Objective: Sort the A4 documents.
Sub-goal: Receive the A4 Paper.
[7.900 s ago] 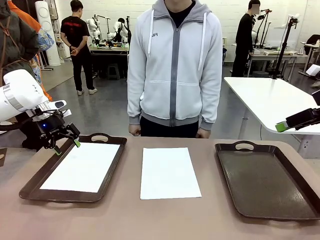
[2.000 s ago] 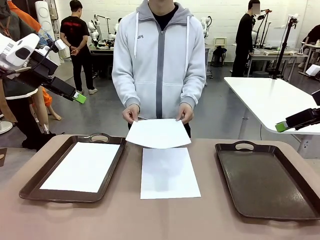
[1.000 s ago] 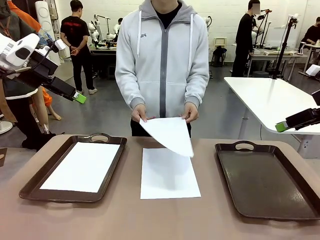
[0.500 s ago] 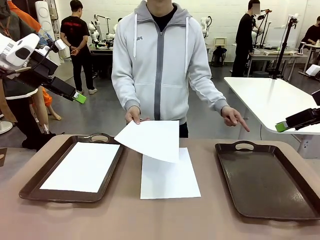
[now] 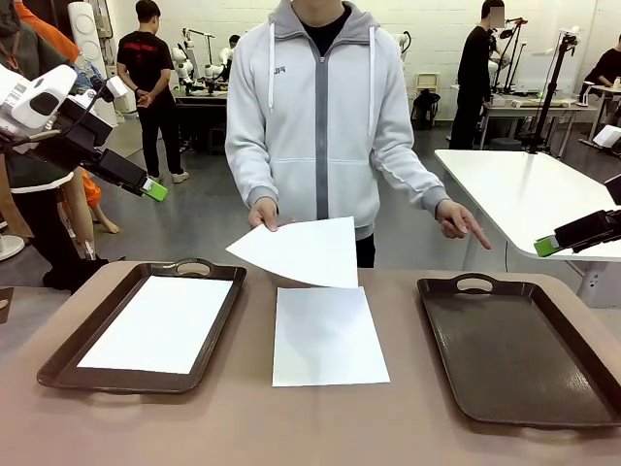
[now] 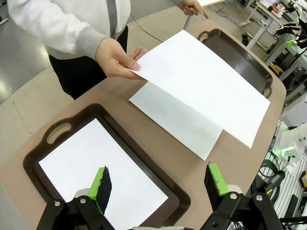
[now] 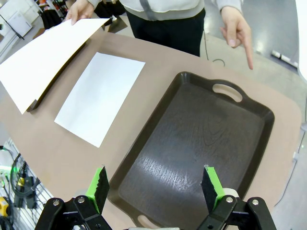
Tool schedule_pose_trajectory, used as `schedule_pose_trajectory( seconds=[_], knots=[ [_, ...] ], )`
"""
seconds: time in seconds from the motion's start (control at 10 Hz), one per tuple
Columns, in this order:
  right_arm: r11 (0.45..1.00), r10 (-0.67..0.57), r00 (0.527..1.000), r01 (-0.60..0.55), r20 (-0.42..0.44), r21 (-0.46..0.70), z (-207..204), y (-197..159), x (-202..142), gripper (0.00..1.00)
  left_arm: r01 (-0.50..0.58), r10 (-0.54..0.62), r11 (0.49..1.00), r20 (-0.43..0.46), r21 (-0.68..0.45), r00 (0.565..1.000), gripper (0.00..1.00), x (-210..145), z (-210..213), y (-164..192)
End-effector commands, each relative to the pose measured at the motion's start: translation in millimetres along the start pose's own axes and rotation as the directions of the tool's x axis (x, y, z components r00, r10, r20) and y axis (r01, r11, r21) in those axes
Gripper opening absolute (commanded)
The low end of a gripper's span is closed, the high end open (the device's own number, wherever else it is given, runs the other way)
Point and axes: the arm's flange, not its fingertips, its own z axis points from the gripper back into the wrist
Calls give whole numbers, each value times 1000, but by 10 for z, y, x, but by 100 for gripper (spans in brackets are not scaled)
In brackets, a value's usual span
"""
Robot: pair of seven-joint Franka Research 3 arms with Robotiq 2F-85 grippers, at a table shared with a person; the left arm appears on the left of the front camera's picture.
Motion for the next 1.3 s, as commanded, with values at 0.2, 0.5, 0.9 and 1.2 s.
schedule_pose_trajectory(
  seconds=[0.2,0.5,0.9,1.2],
  knots=[
    [1000,-4,1000,4,7,24,-15,-15,-6,100,1,-1,1000,0,0,1000,100,1,0,-1],
    [1000,-4,1000,4,7,24,-15,-15,-6,100,1,-1,1000,0,0,1000,100,1,0,-1],
    [997,-74,997,75,-26,32,-194,-90,39,100,1,-1,1000,0,0,1000,100,1,0,-1],
    [960,-249,963,260,-108,103,-870,-192,179,100,1,-1,1000,0,0,1000,100,1,0,-1]
  ],
)
